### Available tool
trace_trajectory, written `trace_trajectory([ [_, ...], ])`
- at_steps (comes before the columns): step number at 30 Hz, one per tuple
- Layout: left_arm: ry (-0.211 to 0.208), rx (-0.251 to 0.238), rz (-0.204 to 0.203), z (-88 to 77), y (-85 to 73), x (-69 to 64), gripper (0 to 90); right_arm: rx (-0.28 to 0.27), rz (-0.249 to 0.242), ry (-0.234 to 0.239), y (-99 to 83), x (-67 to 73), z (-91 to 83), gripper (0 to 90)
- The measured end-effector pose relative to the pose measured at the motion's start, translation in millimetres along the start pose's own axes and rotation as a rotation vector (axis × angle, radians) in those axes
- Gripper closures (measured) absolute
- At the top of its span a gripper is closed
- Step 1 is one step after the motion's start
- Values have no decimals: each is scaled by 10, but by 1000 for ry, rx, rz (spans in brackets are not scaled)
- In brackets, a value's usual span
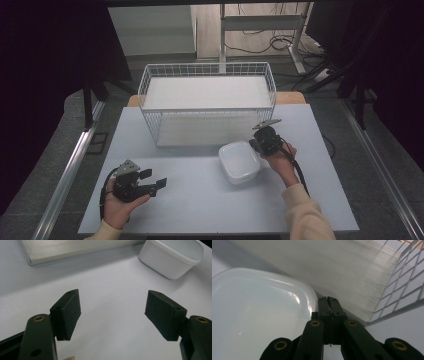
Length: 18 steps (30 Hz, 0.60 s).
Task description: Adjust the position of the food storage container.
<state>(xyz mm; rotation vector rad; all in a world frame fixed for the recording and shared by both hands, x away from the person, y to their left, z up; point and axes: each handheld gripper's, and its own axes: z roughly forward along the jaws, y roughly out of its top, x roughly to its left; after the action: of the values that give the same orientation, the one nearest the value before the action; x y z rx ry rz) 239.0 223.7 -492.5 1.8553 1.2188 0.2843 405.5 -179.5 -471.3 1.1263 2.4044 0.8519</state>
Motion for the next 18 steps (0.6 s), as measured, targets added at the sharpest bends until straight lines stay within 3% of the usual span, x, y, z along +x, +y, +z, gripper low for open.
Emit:
trace_trajectory([
  [18, 3, -1, -1, -12, -4, 22, 283, 23, -59, 74, 6, 307, -20, 896],
])
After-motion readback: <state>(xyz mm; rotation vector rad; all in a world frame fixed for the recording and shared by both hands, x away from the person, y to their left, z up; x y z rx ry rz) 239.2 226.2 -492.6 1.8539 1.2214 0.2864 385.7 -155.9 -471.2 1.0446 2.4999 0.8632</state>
